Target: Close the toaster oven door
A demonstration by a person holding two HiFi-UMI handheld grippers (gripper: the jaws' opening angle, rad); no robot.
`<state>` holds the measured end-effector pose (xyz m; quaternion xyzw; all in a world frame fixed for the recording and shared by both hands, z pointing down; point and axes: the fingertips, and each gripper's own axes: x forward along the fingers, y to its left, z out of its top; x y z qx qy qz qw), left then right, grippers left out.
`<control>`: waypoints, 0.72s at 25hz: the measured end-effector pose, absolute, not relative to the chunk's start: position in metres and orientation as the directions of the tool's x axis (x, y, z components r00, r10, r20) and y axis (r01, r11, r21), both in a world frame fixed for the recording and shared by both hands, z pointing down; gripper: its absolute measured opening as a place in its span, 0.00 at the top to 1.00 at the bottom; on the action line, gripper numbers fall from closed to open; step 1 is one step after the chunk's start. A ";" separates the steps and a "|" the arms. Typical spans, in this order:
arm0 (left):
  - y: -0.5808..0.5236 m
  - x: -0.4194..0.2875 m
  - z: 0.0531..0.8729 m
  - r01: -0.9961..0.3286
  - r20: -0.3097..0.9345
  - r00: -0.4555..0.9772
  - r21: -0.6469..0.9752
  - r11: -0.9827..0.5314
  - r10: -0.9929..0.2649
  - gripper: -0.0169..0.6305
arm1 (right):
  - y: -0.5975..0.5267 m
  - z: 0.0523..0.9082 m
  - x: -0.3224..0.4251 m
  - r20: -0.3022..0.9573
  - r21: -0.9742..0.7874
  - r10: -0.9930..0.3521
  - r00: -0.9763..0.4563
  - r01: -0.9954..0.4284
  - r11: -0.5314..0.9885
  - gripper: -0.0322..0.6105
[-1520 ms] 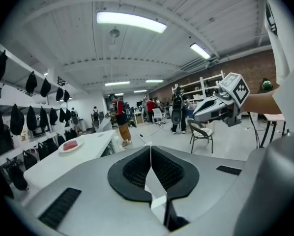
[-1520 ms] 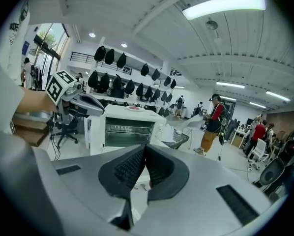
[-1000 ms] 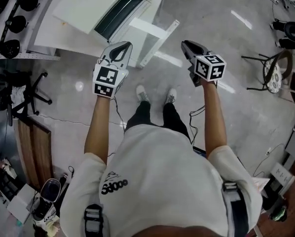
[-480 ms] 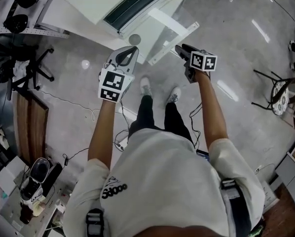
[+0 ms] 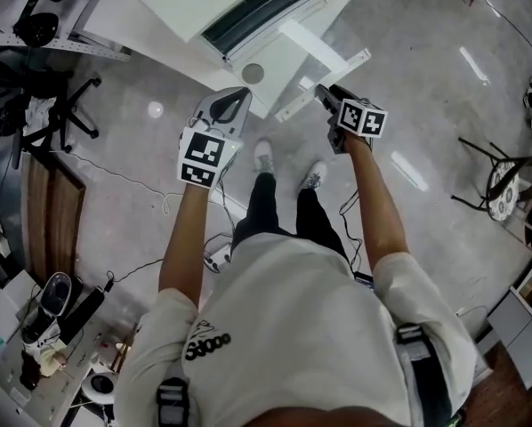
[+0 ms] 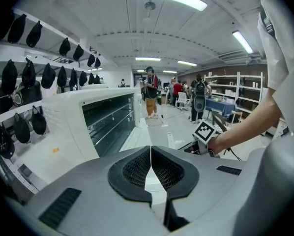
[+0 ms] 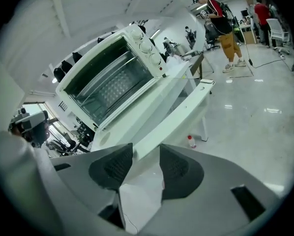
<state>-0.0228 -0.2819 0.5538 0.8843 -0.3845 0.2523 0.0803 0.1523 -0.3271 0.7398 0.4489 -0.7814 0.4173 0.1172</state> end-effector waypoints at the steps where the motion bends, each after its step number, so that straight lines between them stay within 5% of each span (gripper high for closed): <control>1: -0.281 -0.022 0.550 -0.720 0.499 0.579 -0.058 -0.692 -0.644 0.94 | -0.326 0.738 0.155 0.554 -0.541 -0.611 -0.565 -0.802 0.251 0.69; 18: -0.296 -0.073 0.459 -0.806 0.344 0.521 -0.104 -0.583 -0.781 0.94 | -0.332 0.592 0.135 0.386 -0.469 -0.686 -0.617 -0.771 0.430 0.66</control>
